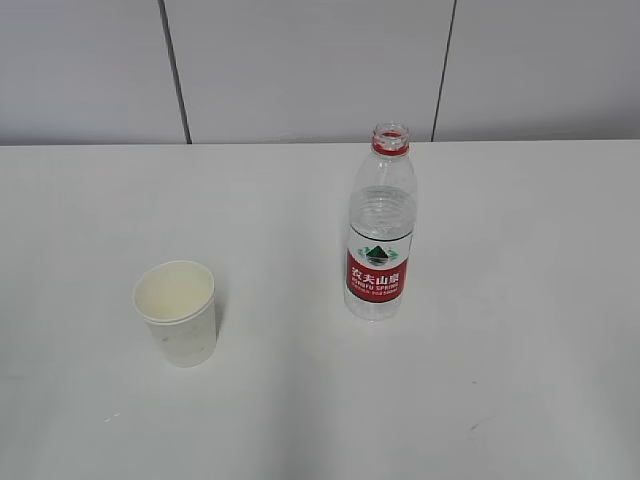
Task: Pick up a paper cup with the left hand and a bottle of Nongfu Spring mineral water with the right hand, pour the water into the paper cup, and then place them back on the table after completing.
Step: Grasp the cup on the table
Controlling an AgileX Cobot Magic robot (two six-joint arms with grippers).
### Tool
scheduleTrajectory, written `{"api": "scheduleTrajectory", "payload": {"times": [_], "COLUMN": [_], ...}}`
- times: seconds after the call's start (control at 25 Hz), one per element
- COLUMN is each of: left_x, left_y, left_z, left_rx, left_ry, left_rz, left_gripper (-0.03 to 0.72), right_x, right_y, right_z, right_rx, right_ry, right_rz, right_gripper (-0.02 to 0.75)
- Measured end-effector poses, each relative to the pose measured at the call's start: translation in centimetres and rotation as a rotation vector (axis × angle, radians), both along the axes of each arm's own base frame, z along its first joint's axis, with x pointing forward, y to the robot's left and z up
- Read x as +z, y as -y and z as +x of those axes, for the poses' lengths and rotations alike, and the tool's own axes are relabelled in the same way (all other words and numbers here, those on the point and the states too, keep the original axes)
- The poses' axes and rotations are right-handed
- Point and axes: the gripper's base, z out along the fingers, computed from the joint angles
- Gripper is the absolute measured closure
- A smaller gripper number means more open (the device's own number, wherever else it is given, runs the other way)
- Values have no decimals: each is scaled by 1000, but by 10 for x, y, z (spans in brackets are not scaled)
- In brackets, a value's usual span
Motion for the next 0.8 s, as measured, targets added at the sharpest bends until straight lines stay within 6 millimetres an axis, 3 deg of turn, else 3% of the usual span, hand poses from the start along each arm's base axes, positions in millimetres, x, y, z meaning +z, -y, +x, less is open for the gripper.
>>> {"api": "scheduleTrajectory", "payload": {"times": [0.8], "left_x": [0], "left_y": [0], "left_z": [0], "left_rx": [0], "left_ry": [0], "left_rz": [0], "left_gripper": [314], "right_x": [0], "right_y": [0], "right_z": [0], "right_rx": [0], "right_ry": [0], "right_rz": [0], "right_gripper": [150]}}
